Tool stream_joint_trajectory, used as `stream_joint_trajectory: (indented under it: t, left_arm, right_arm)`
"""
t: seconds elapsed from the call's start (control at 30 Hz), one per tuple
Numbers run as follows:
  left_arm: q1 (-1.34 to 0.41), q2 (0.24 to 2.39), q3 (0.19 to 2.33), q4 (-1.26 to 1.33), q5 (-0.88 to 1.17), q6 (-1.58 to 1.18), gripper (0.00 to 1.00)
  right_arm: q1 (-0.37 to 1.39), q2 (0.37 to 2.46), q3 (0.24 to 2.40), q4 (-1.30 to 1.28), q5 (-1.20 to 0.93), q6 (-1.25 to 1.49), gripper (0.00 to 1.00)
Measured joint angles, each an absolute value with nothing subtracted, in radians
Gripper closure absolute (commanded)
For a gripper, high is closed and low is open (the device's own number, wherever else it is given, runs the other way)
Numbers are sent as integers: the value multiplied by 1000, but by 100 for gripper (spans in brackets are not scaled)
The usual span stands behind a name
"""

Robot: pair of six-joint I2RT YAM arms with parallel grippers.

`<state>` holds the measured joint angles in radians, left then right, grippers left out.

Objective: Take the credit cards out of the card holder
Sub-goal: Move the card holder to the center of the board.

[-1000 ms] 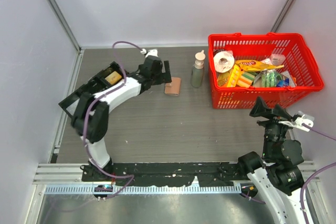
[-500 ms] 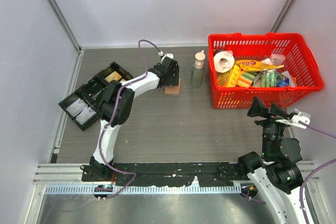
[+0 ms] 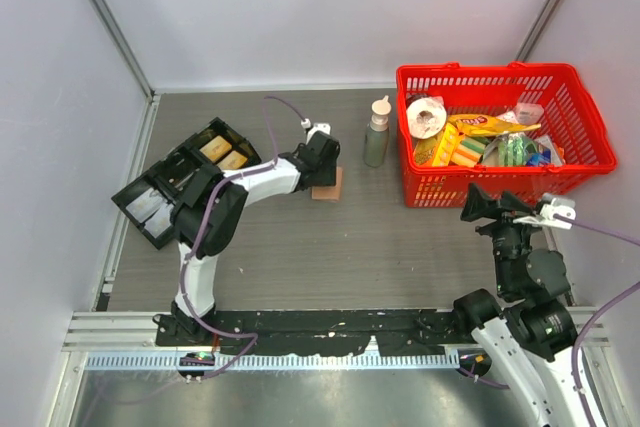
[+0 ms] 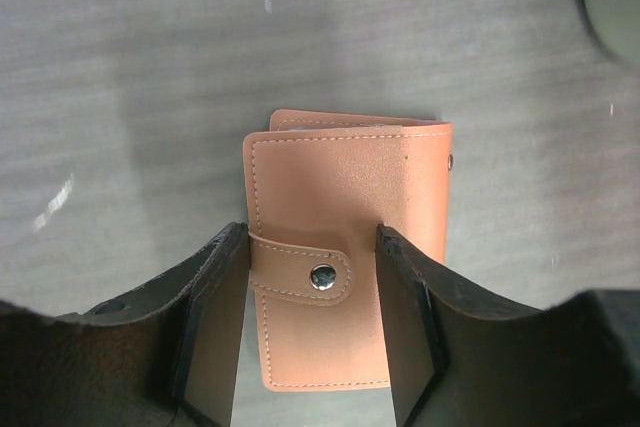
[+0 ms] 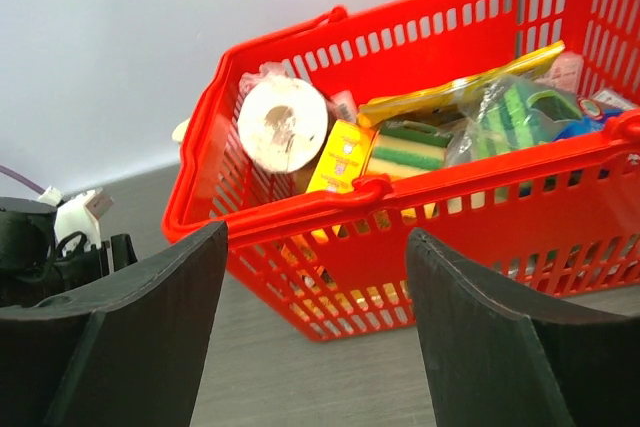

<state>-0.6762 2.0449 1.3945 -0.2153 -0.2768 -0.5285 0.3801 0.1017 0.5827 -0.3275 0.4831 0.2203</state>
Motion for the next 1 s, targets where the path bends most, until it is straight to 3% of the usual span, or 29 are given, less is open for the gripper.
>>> stream_joint_trajectory:
  t: [0.43,0.63,0.77,1.0]
  left_arm:
    - [-925,1655,904,-212,-293,-834,44]
    - [-950,1517,775,-221,-324,-954,33]
    - [-950,1408,720,-221,-351,-997,32]
    - [-950,1309,677,-208,-366,-1031,32]
  right_arm:
    - [380,464,850,-526,172,217,21]
    - [380,668,949,-601,-39,216,21]
    - [390,799,968,-616,-179,224,21]
    - [599,965,970,-610,-176,279,19]
